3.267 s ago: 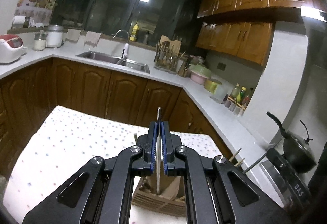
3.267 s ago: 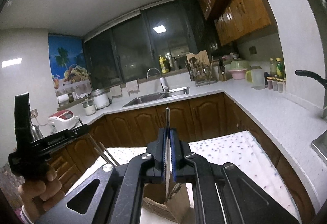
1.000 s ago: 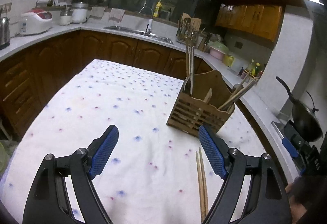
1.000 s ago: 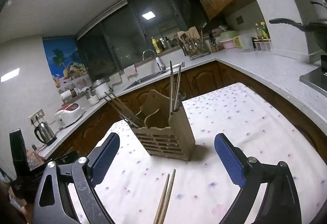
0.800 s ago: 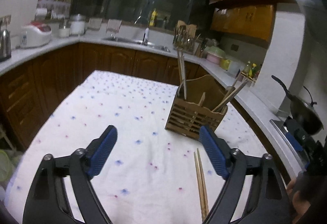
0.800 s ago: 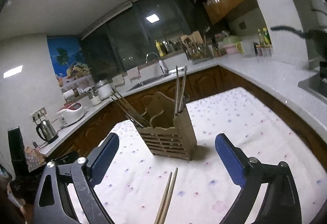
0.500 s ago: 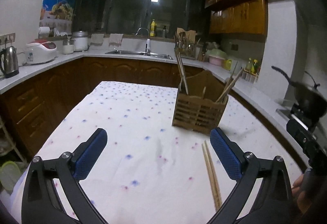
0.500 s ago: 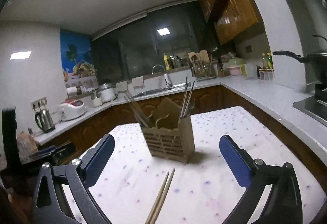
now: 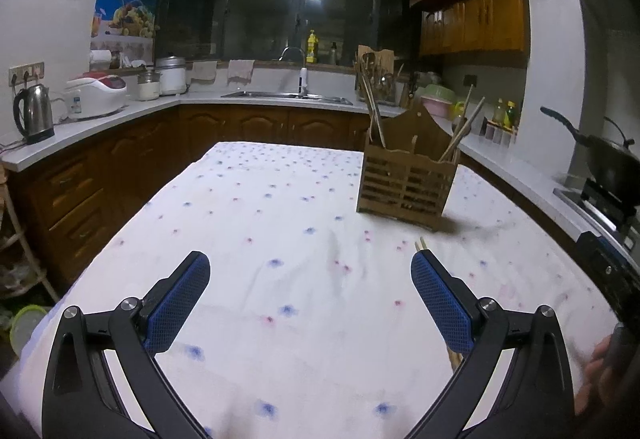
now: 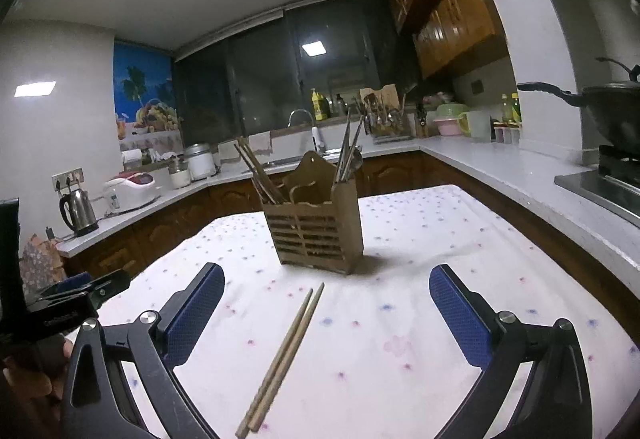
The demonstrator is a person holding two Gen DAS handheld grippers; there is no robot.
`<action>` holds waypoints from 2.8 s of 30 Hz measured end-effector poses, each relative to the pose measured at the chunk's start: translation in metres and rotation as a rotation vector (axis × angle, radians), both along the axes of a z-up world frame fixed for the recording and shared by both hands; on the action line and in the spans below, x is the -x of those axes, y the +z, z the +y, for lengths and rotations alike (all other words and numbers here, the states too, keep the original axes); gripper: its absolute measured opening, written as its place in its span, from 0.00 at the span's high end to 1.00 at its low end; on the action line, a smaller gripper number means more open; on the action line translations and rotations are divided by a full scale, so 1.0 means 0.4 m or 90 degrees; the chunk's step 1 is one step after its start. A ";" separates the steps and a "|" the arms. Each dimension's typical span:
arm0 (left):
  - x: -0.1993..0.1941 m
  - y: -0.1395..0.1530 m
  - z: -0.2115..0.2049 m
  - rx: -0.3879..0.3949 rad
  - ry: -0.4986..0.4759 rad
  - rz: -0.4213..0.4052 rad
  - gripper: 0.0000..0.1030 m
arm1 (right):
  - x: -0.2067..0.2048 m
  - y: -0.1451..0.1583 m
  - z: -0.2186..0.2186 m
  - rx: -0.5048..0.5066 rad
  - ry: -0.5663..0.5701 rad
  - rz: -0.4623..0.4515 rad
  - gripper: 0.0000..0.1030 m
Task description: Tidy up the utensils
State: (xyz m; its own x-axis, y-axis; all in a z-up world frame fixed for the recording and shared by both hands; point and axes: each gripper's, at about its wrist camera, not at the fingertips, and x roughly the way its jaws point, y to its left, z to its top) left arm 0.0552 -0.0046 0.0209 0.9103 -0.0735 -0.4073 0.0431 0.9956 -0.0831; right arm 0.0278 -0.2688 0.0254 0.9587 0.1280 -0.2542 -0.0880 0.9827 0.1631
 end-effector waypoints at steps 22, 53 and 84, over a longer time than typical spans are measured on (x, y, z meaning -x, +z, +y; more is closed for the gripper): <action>0.073 -0.056 -0.080 -0.066 -0.013 -0.027 0.00 | 0.067 -0.058 -0.014 0.011 -0.008 -0.003 0.00; 0.095 -0.053 -0.088 -0.082 -0.001 -0.060 0.00 | 0.093 -0.060 -0.005 0.022 0.001 -0.036 0.00; 0.092 -0.040 -0.082 -0.073 0.004 -0.060 0.00 | 0.097 -0.044 0.008 0.021 0.009 -0.041 0.00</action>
